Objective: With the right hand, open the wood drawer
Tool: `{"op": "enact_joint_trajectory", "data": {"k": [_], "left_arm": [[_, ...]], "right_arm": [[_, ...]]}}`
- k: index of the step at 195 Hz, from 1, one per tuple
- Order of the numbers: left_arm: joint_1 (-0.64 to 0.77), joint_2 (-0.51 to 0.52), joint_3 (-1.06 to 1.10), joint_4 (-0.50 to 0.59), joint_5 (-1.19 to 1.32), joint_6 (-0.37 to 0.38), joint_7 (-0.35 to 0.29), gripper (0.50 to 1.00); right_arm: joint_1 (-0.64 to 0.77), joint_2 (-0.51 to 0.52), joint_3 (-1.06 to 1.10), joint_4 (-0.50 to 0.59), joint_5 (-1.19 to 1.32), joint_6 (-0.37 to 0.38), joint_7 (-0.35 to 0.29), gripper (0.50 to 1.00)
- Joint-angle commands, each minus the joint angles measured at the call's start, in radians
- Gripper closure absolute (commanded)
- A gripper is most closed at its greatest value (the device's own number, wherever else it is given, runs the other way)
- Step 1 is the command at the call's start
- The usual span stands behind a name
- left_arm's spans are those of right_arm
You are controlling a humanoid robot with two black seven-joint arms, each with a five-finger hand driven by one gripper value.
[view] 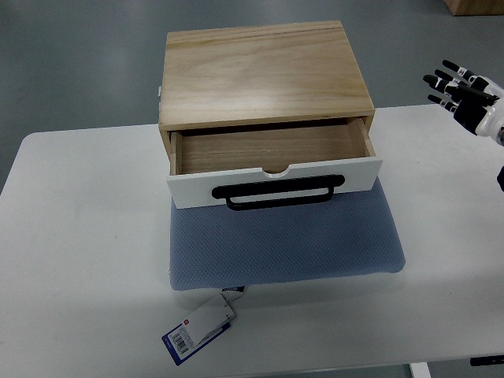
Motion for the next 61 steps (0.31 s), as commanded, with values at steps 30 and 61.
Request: {"op": "enact_joint_trajectory", "data": {"k": [30,61], "left_arm": [[0.0,0.0,0.0,0.0,0.0,-0.001,0.0,0.5],[0.0,0.0,0.0,0.0,0.0,0.001,0.0,0.5]], "right_arm": [[-0.027,0.037,0.003,-0.004,0.001,0.002,0.006,0.57],[-0.036,0.042,0.003,-0.005,0.001,-0.001,0.007,0.57]]}}
